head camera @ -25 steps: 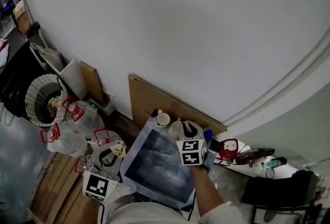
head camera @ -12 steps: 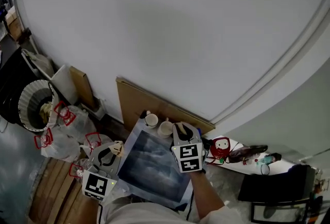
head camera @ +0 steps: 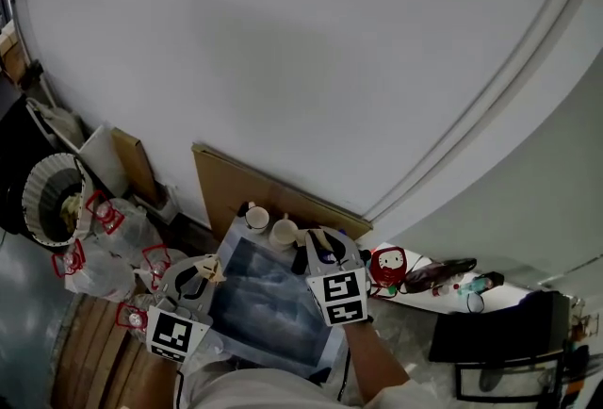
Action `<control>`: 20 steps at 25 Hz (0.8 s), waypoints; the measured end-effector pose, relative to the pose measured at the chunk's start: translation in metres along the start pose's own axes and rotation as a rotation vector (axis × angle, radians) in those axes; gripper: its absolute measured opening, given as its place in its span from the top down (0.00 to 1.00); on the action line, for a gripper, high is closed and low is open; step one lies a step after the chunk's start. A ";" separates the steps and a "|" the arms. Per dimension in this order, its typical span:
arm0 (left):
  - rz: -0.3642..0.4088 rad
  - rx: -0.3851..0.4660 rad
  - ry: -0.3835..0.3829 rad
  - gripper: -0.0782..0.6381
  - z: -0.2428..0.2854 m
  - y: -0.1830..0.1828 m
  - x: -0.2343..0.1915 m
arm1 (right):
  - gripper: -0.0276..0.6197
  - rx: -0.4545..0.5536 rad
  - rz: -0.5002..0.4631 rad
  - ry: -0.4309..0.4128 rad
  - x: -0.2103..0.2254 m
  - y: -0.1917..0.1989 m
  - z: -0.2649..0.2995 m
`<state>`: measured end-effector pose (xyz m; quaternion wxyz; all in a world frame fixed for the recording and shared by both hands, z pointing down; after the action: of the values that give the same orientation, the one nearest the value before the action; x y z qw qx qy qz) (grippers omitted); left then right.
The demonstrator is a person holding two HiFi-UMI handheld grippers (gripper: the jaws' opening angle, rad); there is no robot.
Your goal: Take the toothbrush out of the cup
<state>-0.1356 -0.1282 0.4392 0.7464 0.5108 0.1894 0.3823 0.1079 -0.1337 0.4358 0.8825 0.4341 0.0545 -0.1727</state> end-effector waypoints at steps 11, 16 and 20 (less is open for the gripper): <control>0.017 0.039 0.036 0.85 0.006 -0.020 0.027 | 0.88 0.059 -0.016 -0.023 0.002 0.001 -0.056; 0.028 0.047 0.049 0.85 0.008 -0.025 0.040 | 0.88 0.086 -0.018 -0.032 0.003 0.002 -0.081; 0.036 0.054 0.058 0.85 0.008 -0.027 0.050 | 0.88 0.094 -0.014 -0.041 0.002 0.006 -0.098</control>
<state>-0.0888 -0.1001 0.4234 0.7194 0.5228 0.2123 0.4051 0.1170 -0.0538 0.3798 0.8608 0.4712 0.0313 -0.1899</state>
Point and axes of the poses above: the fingertips, and each gripper's own axes: z forward along the fingers, x to its right, y out of its underside, the point moved 6 cm from there along -z, backward along the fingers, and after that the axes turned 13 degrees about -x, right-handed, at the moved point
